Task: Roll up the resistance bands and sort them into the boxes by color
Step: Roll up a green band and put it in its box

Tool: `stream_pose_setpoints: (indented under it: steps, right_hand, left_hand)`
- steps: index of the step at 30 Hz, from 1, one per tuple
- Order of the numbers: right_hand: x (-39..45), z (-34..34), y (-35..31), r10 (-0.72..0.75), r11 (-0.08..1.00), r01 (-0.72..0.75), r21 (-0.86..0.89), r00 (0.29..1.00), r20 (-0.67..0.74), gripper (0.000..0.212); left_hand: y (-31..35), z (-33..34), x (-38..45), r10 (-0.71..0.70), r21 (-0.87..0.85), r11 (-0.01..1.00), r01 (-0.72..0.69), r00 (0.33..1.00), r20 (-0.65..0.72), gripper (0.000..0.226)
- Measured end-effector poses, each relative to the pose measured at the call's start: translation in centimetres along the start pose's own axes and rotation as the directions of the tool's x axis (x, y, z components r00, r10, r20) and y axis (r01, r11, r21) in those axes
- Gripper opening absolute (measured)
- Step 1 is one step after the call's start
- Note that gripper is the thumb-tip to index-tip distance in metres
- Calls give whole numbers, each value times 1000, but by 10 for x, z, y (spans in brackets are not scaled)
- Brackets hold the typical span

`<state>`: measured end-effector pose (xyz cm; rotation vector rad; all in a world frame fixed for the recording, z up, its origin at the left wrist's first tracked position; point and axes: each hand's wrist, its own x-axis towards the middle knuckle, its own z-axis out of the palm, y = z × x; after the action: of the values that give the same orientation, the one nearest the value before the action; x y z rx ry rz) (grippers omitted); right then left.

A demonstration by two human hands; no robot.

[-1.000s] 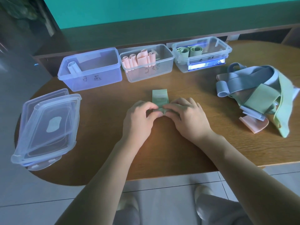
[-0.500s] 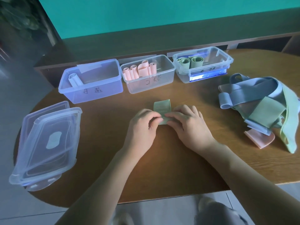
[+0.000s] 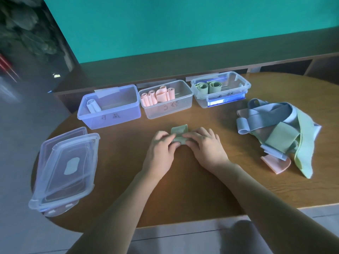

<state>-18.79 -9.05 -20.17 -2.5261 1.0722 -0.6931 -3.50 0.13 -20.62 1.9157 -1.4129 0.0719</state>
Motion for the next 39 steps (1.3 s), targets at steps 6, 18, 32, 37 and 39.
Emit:
stream_pose_setpoints:
  steps: [6, 18, 32, 37, 39]
  right_hand:
    - [10, 5, 4, 12, 1000, -12, -28, 1000, 4, 32]
    - [25, 6, 9, 18, 999, -18, 45, 1000, 5, 33]
    - [36, 2, 9, 17, 984, -14, 176, 1000, -17, 28]
    - [41, 4, 10, -11, 980, 11, 200, 1000, -2, 27]
    - [44, 7, 13, -13, 985, 10, 172, 1000, 18, 36]
  left_hand:
    - [2, -2, 4, 43, -1, 999, -43, 998, -45, 20]
    - [-3, 8, 25, -47, -21, 999, 48, 999, 27, 27]
    - [-10, 11, 35, 5, -60, 998, -5, 1000, 2, 21]
    - [-7, 13, 38, -26, -28, 999, 27, 999, 28, 29]
    - [-8, 16, 43, -51, -19, 998, 52, 998, 33, 29]
